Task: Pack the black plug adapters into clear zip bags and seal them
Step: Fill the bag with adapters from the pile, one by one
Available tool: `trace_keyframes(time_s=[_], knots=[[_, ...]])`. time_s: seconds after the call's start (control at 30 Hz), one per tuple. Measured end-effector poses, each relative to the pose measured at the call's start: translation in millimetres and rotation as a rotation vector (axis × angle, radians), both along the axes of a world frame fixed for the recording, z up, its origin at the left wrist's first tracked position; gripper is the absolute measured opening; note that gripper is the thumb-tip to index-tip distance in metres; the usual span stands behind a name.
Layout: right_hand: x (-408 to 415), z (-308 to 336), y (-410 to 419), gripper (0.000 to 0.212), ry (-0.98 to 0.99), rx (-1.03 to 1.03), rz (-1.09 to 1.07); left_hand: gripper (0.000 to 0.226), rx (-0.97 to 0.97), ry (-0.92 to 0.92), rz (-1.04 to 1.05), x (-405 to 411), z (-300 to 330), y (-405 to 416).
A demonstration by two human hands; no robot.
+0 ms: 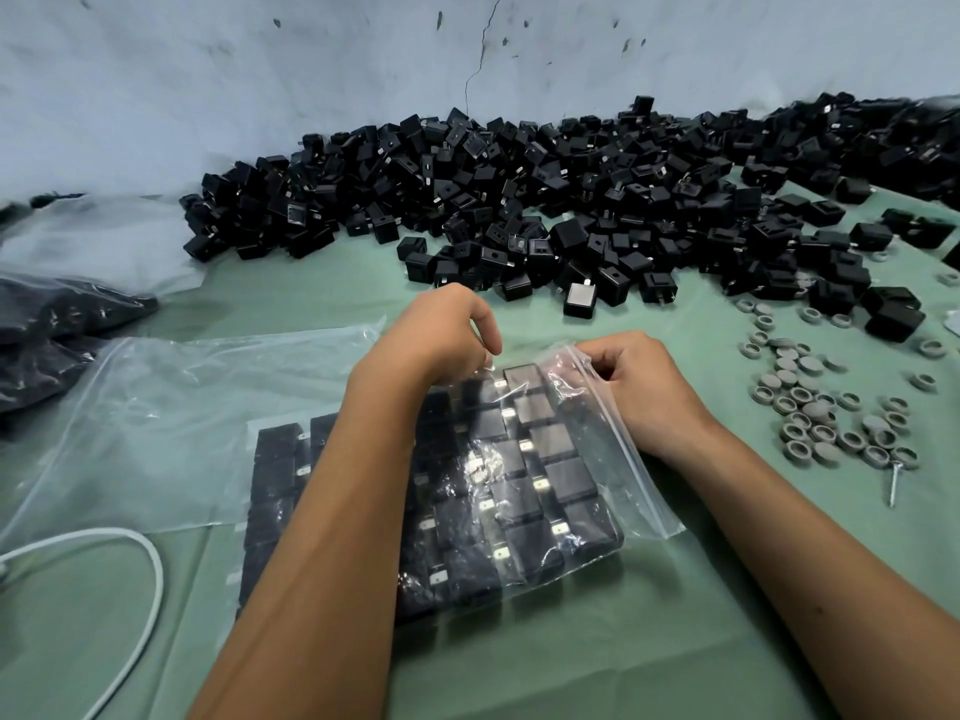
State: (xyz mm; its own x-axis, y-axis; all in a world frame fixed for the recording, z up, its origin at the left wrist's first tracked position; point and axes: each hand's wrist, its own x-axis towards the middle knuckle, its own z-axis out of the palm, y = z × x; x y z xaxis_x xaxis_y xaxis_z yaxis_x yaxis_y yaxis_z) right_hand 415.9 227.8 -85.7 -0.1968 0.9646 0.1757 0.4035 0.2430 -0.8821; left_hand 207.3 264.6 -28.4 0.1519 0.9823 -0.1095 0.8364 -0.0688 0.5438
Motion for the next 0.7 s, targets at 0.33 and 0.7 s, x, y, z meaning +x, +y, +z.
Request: trace_keyframes(time_s=[0.33,0.7], knots=[[5.0,1.9,1.9,0.010,-0.052,-0.045,0.043,0.007,-0.076,0.011,-0.100,-0.2,8.8,-4.8],[2.6,3.5,0.4,0.011,-0.021,-0.080,0.024,0.012,-0.237,0.063,-0.080,-30.3,20.5,-6.8]])
